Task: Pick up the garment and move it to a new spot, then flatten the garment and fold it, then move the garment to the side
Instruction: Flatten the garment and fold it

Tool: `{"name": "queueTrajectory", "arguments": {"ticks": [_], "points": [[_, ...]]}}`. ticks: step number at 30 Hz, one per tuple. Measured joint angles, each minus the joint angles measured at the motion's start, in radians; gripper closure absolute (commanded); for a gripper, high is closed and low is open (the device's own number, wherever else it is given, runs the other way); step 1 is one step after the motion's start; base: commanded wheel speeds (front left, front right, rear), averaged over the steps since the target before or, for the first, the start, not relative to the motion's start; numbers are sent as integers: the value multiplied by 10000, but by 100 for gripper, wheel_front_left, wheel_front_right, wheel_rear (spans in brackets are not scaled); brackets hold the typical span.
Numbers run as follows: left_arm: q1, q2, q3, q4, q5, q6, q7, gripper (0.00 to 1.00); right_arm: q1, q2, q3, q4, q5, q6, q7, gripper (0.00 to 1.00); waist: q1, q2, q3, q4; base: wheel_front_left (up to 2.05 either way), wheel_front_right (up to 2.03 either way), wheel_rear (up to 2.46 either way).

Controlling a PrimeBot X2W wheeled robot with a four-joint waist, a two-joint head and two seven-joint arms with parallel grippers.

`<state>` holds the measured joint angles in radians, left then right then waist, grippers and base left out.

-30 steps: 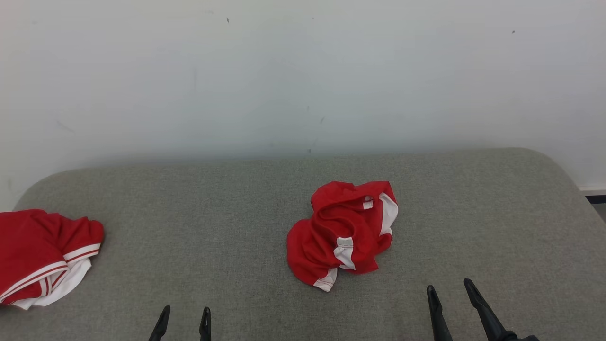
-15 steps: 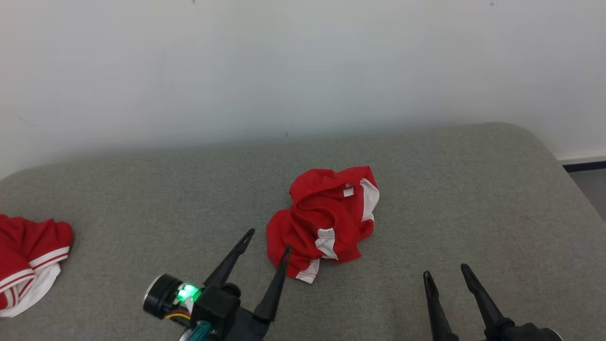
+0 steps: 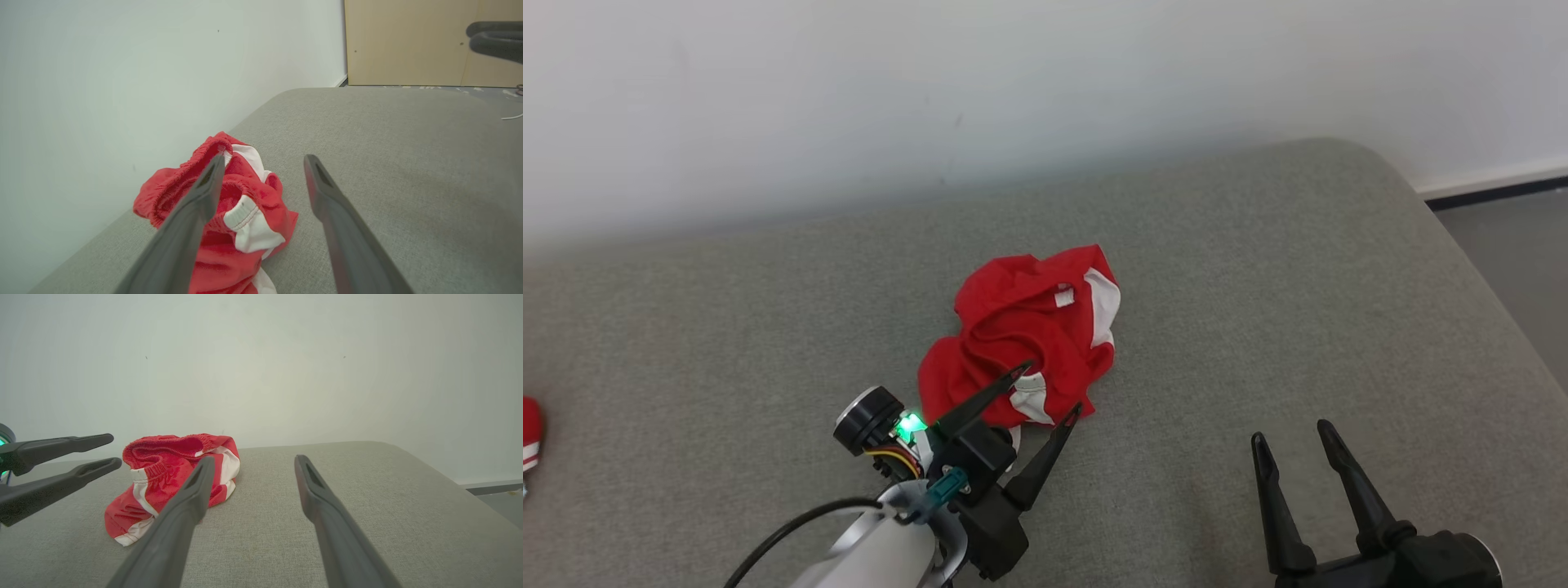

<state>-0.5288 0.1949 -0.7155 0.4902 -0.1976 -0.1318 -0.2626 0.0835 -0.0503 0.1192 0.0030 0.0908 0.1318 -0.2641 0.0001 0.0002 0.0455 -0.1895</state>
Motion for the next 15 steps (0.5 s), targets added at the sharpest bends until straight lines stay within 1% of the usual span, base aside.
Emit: {"name": "queueTrajectory", "arguments": {"ticks": [4, 10, 12, 13, 15], "points": [[-625, 19, -637, 817, -236, 0, 0, 0, -123, 0, -63, -31, 155, 0, 0, 0, 0, 0, 259, -221, 0, 0, 0], [-1333, -17, -938, 1902, -520, 0, 0, 0, -241, 0, -25, -46, 244, 0, -2, 0, 0, 0, 587, -437, 0, 0, 0], [-1538, -25, -1068, 2282, -608, 0, 0, 0, -254, 12, -207, -33, 807, 0, -2, 0, 0, 0, 673, -484, 0, 0, 0], [-1627, -33, -1206, 2474, -669, 0, 0, 0, -274, -2, -249, -21, 857, 0, -2, 0, 1, 0, 711, -504, 0, 0, 0], [-1676, -109, -1448, 2836, -1120, 0, 50, 0, -288, -6, -347, -4, 1014, 0, -2, 0, 0, 0, 756, -536, 0, 0, 0]]}}
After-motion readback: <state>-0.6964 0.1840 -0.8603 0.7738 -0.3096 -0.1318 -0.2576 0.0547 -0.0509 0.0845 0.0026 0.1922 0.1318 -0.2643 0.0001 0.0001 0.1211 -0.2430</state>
